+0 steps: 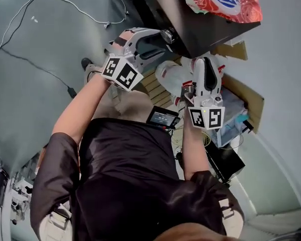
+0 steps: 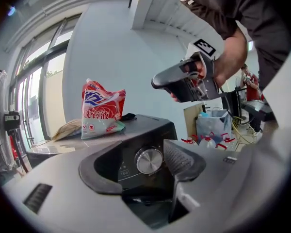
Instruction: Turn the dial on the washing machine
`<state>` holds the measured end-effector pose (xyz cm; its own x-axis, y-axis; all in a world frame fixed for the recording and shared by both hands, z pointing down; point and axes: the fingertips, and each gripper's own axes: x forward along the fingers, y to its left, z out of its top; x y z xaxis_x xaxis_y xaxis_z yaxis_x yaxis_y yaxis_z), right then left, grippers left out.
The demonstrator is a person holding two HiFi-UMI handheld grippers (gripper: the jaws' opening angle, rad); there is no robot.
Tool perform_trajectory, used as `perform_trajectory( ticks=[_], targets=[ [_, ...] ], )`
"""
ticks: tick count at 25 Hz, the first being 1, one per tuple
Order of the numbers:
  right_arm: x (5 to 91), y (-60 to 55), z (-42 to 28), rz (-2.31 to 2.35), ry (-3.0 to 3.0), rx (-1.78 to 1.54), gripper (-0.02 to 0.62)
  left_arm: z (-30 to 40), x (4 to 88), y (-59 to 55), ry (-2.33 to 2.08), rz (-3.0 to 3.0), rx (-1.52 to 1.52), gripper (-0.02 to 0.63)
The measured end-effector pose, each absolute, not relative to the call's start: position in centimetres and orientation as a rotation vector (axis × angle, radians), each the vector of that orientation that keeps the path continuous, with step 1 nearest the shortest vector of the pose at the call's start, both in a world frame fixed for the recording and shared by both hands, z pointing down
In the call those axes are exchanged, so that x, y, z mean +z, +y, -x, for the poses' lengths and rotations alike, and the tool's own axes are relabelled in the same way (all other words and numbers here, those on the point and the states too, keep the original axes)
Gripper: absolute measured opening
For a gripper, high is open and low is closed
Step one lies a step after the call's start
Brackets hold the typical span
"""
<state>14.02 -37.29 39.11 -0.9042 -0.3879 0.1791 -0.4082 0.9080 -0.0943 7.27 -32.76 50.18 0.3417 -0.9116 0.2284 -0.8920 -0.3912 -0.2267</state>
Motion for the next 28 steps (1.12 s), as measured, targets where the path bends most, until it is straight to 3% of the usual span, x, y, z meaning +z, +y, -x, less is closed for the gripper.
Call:
perform_trajectory(
  ticks=[11,28],
  targets=[
    [42.2,-38.3,-11.1,-0.502,-2.981,0.187,0.051,-7.5,55.4,-35.0,1.599,2.398,-0.643,0.265],
    [44.5,-39.5,-13.6,-0.557,-2.968,0.258,0.05,-8.9,57.0,-36.5,1.531,2.306,-0.705,0.263]
  ],
)
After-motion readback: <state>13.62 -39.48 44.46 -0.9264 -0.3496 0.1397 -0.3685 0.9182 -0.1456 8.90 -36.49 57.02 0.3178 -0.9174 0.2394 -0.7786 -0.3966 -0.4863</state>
